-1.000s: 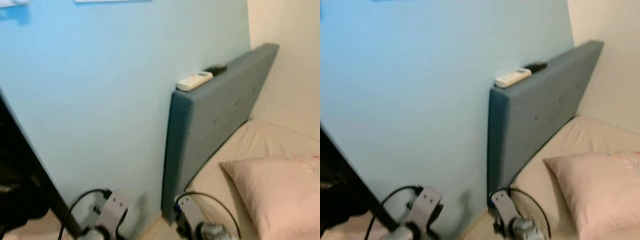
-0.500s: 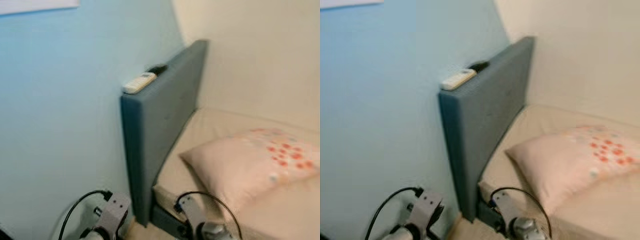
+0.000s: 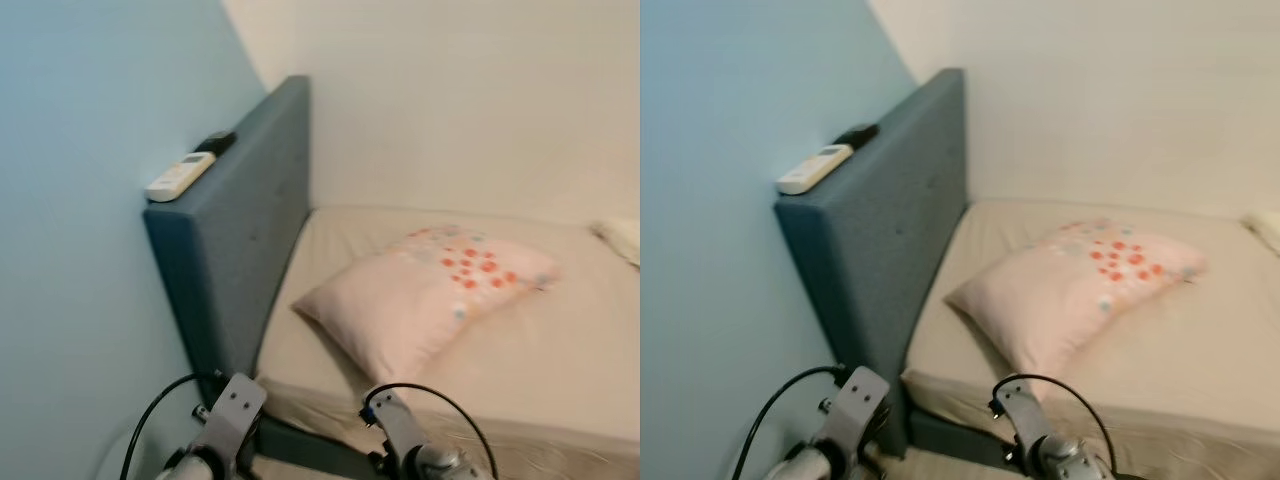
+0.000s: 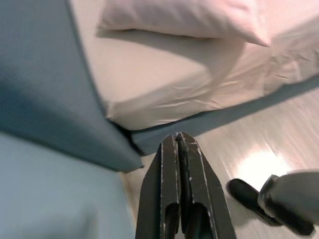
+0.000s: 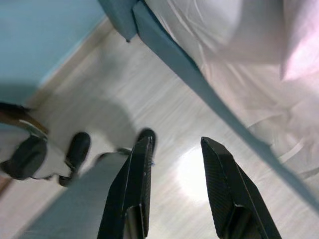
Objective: Clean up the room
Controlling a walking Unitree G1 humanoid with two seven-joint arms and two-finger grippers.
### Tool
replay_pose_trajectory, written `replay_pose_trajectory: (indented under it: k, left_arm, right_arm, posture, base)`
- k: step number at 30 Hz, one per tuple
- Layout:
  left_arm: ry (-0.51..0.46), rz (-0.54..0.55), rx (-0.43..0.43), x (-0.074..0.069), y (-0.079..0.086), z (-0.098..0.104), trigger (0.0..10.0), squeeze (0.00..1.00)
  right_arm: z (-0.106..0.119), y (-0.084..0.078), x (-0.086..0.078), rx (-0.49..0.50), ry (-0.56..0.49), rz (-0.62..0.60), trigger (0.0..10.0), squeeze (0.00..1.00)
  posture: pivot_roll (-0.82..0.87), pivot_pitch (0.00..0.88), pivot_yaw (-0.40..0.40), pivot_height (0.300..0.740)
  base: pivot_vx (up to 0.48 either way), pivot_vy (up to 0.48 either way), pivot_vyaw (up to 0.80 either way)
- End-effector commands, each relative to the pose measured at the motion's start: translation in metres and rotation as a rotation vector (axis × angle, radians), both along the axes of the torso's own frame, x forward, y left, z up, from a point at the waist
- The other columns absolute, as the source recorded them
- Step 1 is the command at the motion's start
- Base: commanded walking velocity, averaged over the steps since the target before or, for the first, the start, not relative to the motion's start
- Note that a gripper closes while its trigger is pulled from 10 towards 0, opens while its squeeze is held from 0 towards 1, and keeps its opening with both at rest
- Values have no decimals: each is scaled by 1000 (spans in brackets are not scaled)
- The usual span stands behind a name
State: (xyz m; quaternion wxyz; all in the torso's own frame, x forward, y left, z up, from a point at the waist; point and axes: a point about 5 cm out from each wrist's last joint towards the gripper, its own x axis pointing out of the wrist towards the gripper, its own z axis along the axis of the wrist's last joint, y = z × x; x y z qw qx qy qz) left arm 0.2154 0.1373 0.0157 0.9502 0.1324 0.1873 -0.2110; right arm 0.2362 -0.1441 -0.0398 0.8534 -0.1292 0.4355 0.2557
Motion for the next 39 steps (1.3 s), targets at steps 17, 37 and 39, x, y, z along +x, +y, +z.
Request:
replay_pose_trajectory:
  k: [17, 37, 39]
  left_arm:
    - [1, 15, 6, 0, 1, -1, 10000, 0]
    - [1, 567, -58, 9, 38, -10, 10000, 0]
    - [-1, 571, -63, 9, 37, -10, 10000, 0]
  right_arm:
    - [3, 3, 3, 4, -15, 11, 10000, 0]
    - [59, 29, 44, 98, -599, 54, 10000, 0]
    - [58, 30, 43, 93, -606, 53, 10000, 0]
  posture:
    - [-86, 0, 15, 738]
    - [-83, 0, 10, 738]
    - [-83, 0, 11, 738]
  base:
    - [0, 0, -800]
    - [0, 0, 114]
    - [0, 0, 800]
